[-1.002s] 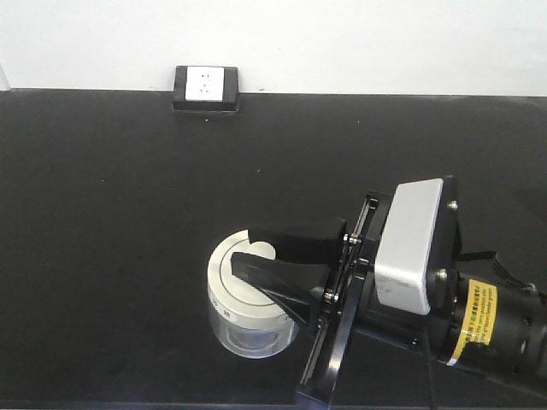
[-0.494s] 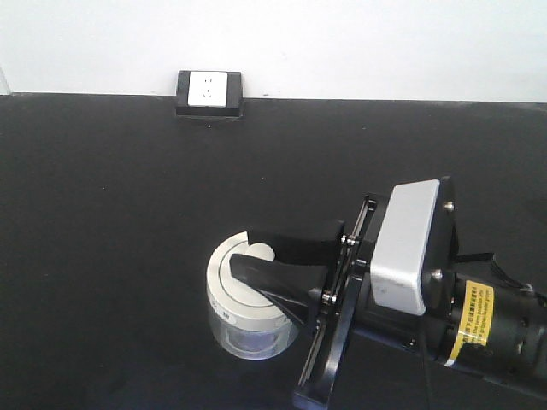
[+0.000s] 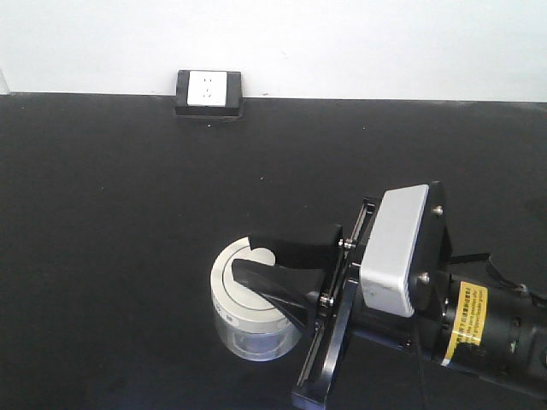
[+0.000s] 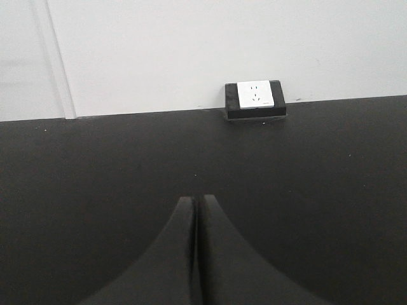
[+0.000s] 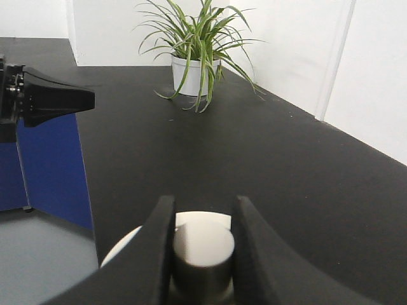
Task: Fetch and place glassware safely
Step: 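Hold the jar in the right gripper as the base turns to face the black countertop, then extend the right arm forward and lower the jar onto the countertop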
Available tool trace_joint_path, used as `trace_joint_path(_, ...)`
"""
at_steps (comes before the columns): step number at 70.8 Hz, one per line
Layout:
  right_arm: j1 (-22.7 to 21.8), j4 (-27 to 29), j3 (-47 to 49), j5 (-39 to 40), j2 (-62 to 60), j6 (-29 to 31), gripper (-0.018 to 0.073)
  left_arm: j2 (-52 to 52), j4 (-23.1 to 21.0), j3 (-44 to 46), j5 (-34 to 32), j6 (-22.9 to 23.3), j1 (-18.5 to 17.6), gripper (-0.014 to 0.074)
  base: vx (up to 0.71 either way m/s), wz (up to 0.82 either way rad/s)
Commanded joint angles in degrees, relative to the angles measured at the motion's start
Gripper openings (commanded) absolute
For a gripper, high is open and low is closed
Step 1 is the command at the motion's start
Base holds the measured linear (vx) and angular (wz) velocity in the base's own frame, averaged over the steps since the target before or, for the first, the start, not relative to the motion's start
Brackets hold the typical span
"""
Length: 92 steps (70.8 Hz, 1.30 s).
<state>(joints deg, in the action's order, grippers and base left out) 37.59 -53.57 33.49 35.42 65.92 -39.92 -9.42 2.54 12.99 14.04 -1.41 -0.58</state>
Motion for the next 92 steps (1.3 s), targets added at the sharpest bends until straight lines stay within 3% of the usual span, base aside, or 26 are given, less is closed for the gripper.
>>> trace_joint_path(1,-0.08,2.1,1.8,4.29,-1.19,0.44,0.0,-1.18,-0.1,1.55,-3.88,0.58,-0.3,-0.0007,0.0,0.0)
trace_joint_path(63,-0.08,2.47,1.8,5.29,-1.19,-0.14,0.0,-1.18,-0.1,1.55,-3.88,0.58,-0.3,-0.0007,0.0,0.0)
trace_joint_path(72,-0.22,9.05,1.8,1.87,-1.19,0.47,0.0,-1.18,-0.1,1.55,-3.88,0.58,-0.3,-0.0007,0.0,0.0)
trace_joint_path(83,-0.22,14.95,2.02,-0.55,0.08,11.19,0.0,-1.18,-0.1,1.55,-3.88,0.58,-0.3,-0.0007,0.0,0.0)
trace_joint_path(92,-0.52,18.39,2.03,-0.1,2.5,14.73,0.0,-1.18,-0.1,1.55,-3.88,0.58,-0.3,-0.0007,0.0,0.0)
